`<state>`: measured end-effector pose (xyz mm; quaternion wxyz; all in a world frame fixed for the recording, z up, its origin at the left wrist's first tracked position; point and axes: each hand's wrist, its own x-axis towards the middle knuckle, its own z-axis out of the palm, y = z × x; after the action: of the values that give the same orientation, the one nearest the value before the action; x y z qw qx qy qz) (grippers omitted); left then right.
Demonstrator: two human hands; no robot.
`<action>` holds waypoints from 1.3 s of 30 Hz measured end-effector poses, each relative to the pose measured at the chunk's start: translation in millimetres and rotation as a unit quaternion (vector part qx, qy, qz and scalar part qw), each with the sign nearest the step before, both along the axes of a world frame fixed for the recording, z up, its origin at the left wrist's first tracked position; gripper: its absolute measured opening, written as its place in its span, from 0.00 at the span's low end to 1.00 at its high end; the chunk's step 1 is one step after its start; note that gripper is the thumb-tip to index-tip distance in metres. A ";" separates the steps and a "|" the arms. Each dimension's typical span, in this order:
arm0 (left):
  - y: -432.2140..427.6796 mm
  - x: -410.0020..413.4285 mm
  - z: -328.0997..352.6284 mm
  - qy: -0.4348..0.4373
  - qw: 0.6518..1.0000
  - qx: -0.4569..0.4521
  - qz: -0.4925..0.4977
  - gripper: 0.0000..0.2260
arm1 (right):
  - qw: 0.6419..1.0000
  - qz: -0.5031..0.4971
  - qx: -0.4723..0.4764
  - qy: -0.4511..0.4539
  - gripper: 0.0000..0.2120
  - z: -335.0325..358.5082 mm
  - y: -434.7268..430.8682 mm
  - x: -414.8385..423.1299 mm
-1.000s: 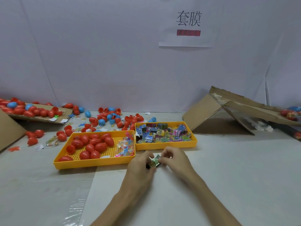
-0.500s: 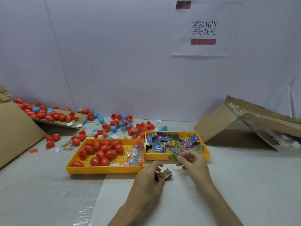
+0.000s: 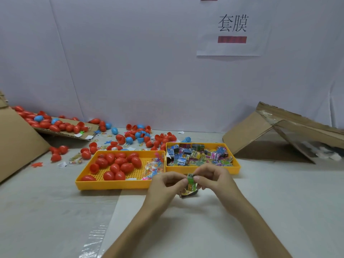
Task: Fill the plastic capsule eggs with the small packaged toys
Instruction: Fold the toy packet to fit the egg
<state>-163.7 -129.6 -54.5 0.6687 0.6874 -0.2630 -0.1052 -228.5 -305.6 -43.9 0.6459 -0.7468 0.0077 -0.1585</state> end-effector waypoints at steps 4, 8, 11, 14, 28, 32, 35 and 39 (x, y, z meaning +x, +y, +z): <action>1.8 1.3 0.2 0.028 0.999 -0.015 0.005 0.05 | 0.999 -0.035 0.005 -0.012 0.05 -1.2 4.0 1.5; 1.6 -0.7 0.7 0.027 0.999 -0.025 0.004 0.05 | 0.999 -0.024 0.022 0.000 0.12 -2.2 9.3 1.6; 2.0 -0.9 1.5 0.037 0.999 -0.032 -0.006 0.04 | 0.999 -0.010 0.042 -0.006 0.08 -4.2 10.9 2.6; 3.1 -0.8 3.1 0.077 0.995 -0.053 -0.022 0.03 | 0.997 0.006 0.071 0.005 0.08 -4.5 9.9 3.0; 3.5 -2.3 3.0 -0.105 0.990 0.018 0.089 0.05 | 0.981 0.075 0.175 0.049 0.04 0.3 7.1 -1.4; 2.2 -4.5 -0.2 -0.187 0.976 0.055 0.098 0.06 | 0.980 0.081 0.181 0.033 0.04 -1.7 7.5 -1.3; 1.6 -4.4 -0.8 -0.186 0.977 0.070 0.082 0.07 | 0.984 0.084 0.151 0.031 0.05 -3.7 8.4 -0.8; 3.2 -3.8 -1.4 -0.203 0.972 0.079 0.089 0.07 | 0.987 0.096 0.121 0.036 0.05 -4.9 9.1 -0.8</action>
<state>-167.5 -126.4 -55.9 0.5512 0.7660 -0.3219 0.0762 -229.3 -296.5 -48.7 0.7431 -0.6655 -0.0223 -0.0667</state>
